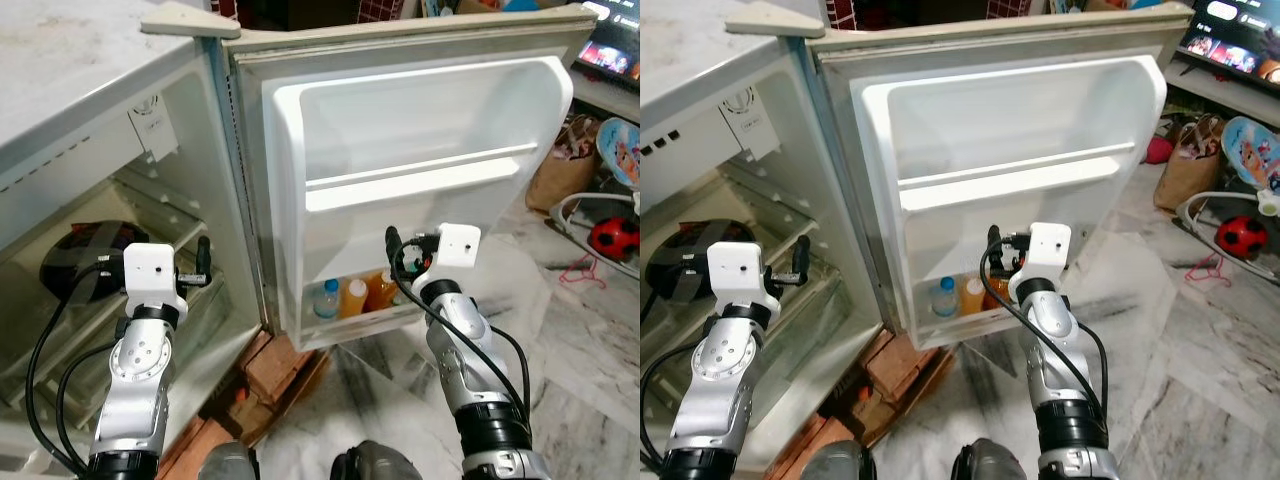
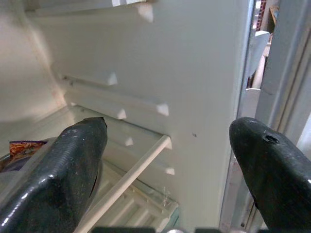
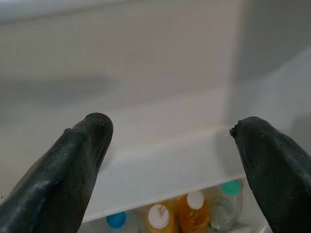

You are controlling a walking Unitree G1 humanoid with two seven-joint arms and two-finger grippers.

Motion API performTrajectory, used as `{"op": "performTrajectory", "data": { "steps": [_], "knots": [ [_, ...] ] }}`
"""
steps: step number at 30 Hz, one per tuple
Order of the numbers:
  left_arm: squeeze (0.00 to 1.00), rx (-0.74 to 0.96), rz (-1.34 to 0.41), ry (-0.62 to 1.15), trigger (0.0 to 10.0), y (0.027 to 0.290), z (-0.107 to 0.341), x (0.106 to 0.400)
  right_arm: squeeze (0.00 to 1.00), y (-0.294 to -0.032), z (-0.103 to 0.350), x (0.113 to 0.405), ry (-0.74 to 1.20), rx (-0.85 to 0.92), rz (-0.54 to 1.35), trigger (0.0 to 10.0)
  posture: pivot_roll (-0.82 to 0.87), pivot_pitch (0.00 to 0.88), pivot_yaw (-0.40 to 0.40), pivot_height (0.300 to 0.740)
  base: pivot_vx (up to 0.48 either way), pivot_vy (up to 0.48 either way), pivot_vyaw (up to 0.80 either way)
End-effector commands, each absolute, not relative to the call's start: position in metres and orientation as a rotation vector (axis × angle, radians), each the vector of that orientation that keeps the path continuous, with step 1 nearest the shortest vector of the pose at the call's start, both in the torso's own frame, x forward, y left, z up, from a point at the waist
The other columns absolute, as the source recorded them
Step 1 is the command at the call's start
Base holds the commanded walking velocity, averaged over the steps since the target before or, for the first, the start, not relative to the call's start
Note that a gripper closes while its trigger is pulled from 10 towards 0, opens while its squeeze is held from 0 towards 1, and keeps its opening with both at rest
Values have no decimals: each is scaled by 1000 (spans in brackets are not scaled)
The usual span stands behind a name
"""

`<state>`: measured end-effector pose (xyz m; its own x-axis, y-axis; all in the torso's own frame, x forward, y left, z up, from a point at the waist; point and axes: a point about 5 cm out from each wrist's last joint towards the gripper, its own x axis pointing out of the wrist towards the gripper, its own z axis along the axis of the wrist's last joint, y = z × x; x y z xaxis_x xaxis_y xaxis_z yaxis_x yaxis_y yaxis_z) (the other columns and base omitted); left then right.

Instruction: Restocking fridge

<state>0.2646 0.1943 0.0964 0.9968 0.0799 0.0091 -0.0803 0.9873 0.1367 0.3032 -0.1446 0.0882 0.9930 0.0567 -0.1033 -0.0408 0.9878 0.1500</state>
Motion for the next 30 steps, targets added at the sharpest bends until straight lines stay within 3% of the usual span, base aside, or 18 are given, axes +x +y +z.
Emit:
{"op": "performTrajectory", "data": {
  "steps": [1,22,30],
  "knots": [
    [0,148,78,-11,10000,193,100,263,0,-146,92,306,106,141,67,10000,31,75,-72,740,0,0,0],
    [0,178,67,-5,10000,193,101,265,0,-133,102,310,65,44,144,10000,30,74,-63,740,0,-371,0],
    [0,179,64,-4,10000,191,100,266,0,-131,103,311,66,133,158,10000,31,72,-66,740,0,-398,0]
  ]
}}
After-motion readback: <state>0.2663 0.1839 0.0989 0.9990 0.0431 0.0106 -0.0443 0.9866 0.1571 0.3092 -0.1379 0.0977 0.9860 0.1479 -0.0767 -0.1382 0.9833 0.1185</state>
